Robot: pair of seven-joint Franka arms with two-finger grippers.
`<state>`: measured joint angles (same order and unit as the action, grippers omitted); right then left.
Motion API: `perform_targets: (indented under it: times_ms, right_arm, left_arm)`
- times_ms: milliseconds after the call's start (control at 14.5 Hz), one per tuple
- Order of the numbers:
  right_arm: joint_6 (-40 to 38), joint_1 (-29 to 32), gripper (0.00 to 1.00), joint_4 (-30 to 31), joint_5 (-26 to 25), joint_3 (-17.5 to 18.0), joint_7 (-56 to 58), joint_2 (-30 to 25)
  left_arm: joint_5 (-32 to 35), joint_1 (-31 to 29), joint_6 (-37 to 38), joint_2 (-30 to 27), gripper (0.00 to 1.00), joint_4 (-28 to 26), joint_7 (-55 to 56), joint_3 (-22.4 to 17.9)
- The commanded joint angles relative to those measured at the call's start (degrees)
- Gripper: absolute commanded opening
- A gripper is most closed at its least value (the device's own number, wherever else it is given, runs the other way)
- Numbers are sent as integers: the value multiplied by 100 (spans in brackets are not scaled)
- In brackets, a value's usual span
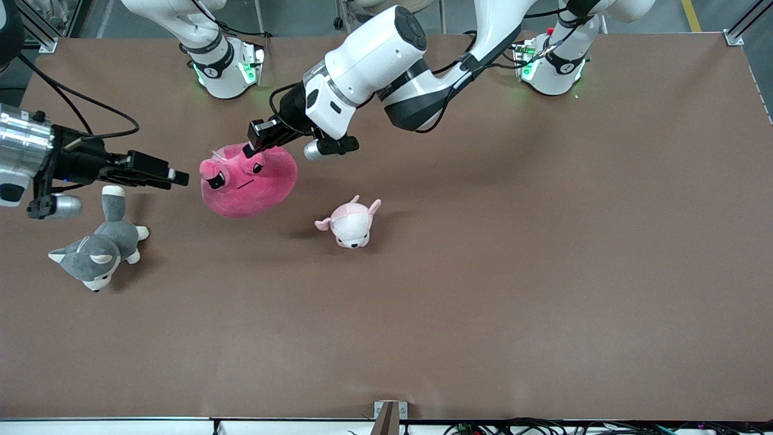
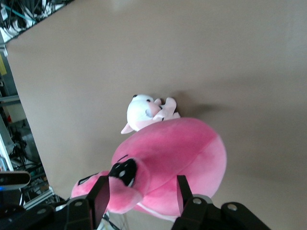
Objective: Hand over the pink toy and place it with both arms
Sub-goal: 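Grasp the pink plush with the right gripper beside the left gripper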
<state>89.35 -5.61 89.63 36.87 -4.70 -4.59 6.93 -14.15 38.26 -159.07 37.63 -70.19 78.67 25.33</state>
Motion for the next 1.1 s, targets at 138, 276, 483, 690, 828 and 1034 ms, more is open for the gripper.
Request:
perform_targets:
  times_ms: [138,276,483,690,828,1034]
  right_arm:
    - [-67,-273,64,-7,137,-40,-174,-16]
    - [-32,-352,64,2,128,-40,-139,62]
    - [-14,-396,64,2,119,-40,-104,141]
    - [4,-484,63,2,101,-40,-95,168]
    - [-14,-484,55,2,93,-40,-86,203]
    - [-23,-537,29,11,58,-40,1,203]
  left_arm:
    - [-96,6,-72,96,1,155,0,7]
    - [-96,-3,-72,96,1,155,-9,-1]
    - [-96,-3,-72,104,1,155,-9,-2]
    - [-96,-3,-72,96,1,146,-9,-2]
    - [-96,6,-72,96,1,146,-18,-10]
    - [-96,-38,-72,78,1,146,-9,-10]
